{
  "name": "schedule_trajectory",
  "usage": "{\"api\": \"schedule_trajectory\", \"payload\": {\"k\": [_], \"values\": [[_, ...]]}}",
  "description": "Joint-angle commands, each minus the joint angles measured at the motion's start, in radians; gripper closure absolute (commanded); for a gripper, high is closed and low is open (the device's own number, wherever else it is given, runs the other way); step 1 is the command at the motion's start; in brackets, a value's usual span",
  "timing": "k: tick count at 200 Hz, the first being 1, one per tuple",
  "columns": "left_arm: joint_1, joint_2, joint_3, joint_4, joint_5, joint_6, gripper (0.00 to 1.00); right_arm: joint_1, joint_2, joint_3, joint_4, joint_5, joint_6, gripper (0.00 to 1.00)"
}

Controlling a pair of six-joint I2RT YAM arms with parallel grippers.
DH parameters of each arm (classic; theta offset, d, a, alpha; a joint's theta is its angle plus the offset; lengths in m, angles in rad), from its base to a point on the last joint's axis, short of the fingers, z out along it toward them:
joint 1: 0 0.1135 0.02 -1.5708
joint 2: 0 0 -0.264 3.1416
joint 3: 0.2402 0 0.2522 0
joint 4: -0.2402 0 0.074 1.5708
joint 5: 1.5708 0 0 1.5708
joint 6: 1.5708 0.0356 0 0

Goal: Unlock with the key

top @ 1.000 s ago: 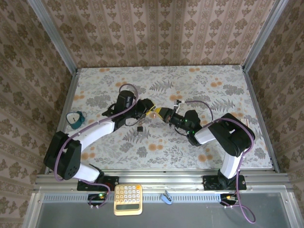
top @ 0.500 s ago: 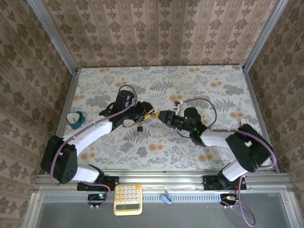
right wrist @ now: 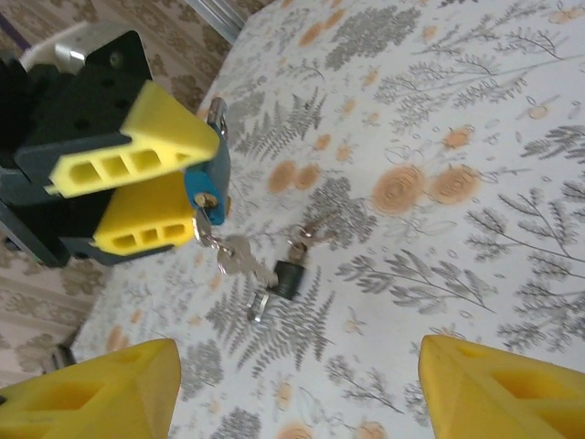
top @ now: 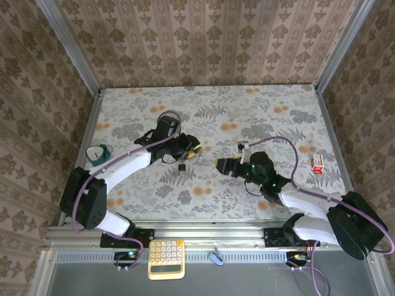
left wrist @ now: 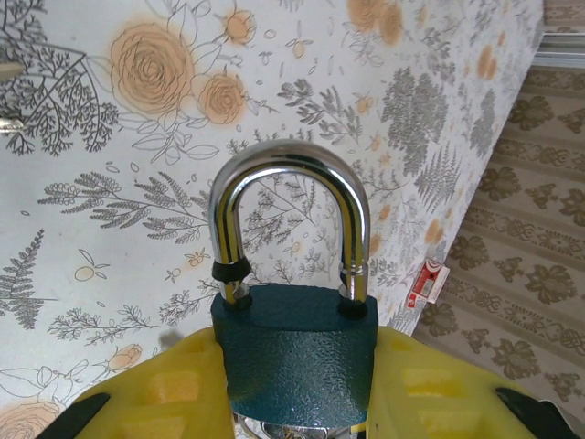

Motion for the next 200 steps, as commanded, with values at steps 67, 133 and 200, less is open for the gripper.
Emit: {"api": "schedule_trajectory", "payload": {"k": [67, 133, 200], "values": [[-0.066, 0.086, 0.080, 0.140, 0.053, -0.126, 0.74, 0.009, 0.197, 0.007, 0.493, -0.039, 0.039, 0.34], [-0.090, 0.092, 0.100, 0.151, 0.068, -0.134, 0.73, 0.009, 0.282, 0.046, 0.536, -0.008, 0.051, 0.38], [-0.103, 0.090, 0.101, 0.181, 0.075, -0.144, 0.73, 0.009, 0.329, 0.091, 0.520, -0.003, 0.051, 0.46]]}}
